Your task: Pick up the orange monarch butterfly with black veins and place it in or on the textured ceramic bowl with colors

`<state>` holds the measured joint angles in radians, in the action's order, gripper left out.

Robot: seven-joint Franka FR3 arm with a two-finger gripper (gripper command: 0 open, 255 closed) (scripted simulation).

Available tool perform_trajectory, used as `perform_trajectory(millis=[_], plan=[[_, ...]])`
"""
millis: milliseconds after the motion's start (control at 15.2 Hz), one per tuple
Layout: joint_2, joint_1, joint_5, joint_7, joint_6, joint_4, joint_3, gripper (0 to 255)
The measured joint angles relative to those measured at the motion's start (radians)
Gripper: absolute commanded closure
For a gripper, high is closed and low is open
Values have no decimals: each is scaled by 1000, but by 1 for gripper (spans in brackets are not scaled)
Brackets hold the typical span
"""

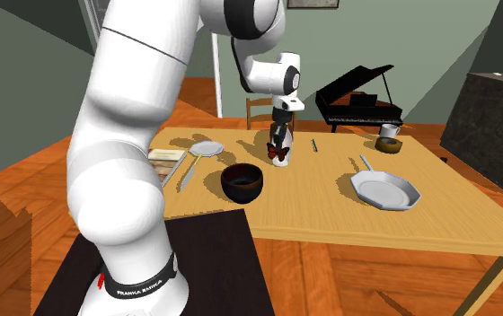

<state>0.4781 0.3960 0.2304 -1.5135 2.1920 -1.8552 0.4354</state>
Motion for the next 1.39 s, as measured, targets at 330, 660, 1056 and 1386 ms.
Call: perform_trajectory(millis=[330,660,1056,1386], plan=[[-132,6,-44,-51,70,-196,47,255],[-238,31,-95,-108,133,-354,98,255],[-230,50,-81,-150,200,-415,102,255],[-174,66,-34,-181,255,-421,80,255]])
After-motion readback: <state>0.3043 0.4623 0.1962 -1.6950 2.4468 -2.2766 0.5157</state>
